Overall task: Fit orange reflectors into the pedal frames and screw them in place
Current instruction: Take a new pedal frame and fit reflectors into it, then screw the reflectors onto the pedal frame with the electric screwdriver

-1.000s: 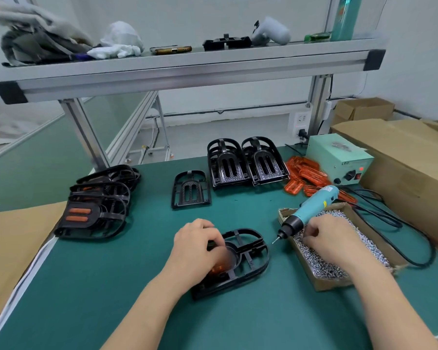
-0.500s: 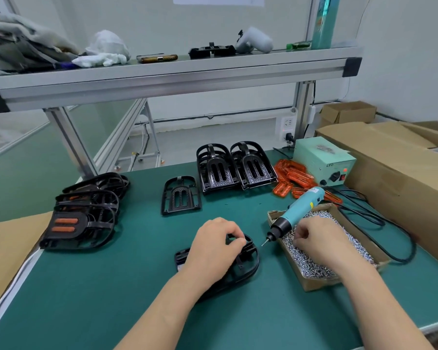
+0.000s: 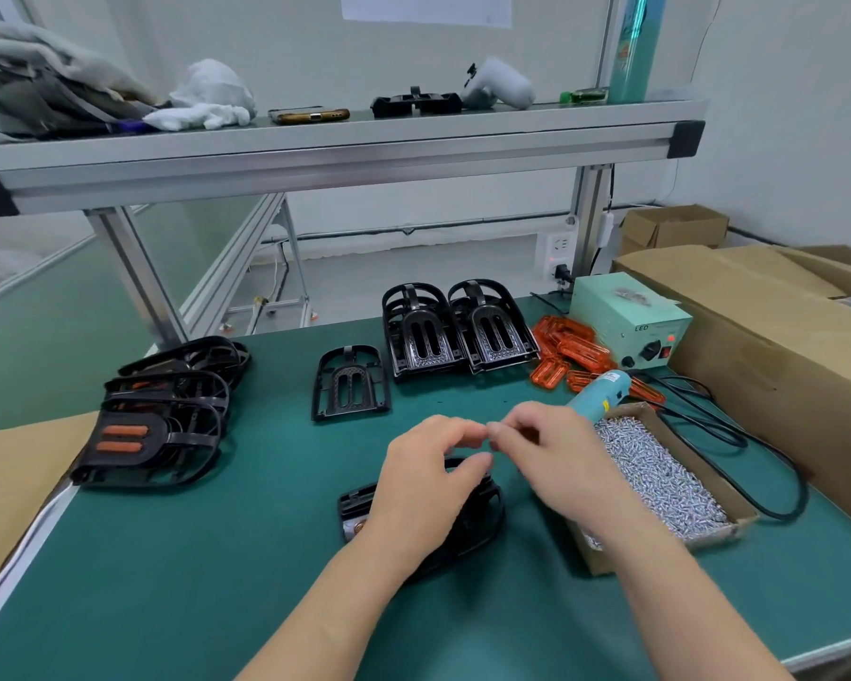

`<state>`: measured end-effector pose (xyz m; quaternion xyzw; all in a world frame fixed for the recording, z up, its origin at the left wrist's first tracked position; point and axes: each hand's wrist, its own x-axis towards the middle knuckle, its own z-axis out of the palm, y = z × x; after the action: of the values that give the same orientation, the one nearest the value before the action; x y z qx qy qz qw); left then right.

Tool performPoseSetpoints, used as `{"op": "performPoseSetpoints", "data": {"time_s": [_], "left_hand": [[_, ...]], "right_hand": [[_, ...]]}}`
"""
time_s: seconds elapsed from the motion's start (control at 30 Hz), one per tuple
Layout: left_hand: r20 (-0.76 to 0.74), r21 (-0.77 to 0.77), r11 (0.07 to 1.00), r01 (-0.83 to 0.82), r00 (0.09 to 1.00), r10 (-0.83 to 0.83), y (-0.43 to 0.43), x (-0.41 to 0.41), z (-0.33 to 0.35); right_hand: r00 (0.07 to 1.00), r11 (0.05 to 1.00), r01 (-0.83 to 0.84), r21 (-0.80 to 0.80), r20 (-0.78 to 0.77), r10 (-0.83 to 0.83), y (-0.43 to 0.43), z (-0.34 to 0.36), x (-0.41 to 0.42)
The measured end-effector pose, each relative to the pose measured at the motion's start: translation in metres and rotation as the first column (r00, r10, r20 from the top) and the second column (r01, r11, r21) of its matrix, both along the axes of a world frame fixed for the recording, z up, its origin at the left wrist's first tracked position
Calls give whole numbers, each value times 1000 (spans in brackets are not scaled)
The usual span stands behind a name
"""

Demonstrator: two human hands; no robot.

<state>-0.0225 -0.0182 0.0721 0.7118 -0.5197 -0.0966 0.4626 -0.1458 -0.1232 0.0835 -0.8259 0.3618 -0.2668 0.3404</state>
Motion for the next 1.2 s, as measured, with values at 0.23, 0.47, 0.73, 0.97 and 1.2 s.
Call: {"op": "performPoseSetpoints", "data": {"time_s": [0.23,0.47,0.73,0.97,1.2], "left_hand": [[-86,5,992,-126,988,126,9,14,5],[-108,53,988,-145,983,150,13,19,0],[-108,66,988,-140,983,147,13,21,-7],[-110,71,988,-140,983,148,12,22,-9],[-101,79,985,-155,981,163,16,26,-9]], "right_hand": [[991,994,-65,92,124,53,10,-10,22],[968,969,238,-73,95,-231,-16,-16,9],[869,864,493,102,-23,-494,-47,-39,-18],[802,724,302,620,246,-545,-54,-42,-5],[690,582,167,796,328,-646,-53,-39,5]]}}
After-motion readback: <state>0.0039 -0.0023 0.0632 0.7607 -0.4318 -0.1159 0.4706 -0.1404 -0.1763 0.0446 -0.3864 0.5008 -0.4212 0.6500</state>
